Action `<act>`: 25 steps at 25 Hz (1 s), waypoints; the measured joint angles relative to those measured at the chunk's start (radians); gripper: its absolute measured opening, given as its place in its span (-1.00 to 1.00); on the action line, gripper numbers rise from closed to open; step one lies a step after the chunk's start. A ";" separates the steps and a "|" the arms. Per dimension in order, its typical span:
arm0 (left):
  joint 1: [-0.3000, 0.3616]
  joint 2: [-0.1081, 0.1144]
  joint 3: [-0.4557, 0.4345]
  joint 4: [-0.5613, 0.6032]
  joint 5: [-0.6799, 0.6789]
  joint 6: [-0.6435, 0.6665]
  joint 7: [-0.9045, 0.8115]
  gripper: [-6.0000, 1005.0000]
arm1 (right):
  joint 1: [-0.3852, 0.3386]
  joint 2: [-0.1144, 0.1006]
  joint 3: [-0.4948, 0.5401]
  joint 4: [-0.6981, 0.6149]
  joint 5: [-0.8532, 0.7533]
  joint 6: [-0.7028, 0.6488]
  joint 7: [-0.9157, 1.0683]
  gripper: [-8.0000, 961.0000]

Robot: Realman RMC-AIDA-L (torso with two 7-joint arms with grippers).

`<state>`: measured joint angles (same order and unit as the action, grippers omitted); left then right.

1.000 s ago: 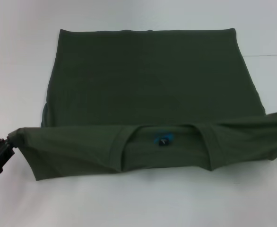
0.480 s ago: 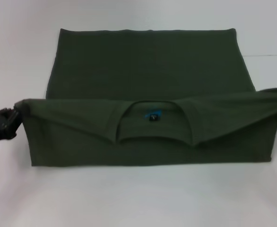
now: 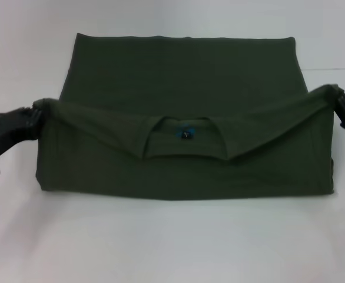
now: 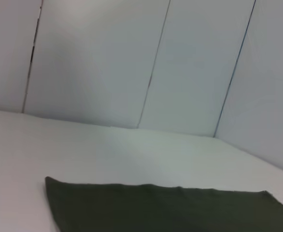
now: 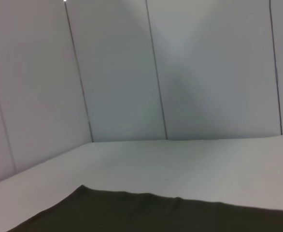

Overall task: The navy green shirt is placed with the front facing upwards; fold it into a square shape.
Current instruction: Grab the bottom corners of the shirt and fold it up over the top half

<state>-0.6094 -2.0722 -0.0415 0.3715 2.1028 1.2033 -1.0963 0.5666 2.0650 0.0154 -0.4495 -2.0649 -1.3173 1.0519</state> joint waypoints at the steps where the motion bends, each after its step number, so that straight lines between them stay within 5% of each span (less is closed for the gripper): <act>1: -0.012 0.000 -0.001 -0.007 -0.007 -0.018 0.010 -0.72 | 0.015 0.001 0.000 0.000 0.004 0.022 0.000 -0.91; 13: -0.156 -0.016 0.003 -0.035 -0.131 -0.260 0.101 -0.70 | 0.127 -0.012 -0.009 0.032 0.022 0.219 0.006 -0.87; 25: -0.320 -0.006 0.005 -0.117 -0.188 -0.530 0.251 -0.68 | 0.221 -0.022 -0.040 0.043 0.026 0.412 0.010 -0.81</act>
<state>-0.9296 -2.0787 -0.0364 0.2540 1.9144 0.6732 -0.8451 0.7872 2.0435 -0.0242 -0.4065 -2.0389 -0.9050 1.0623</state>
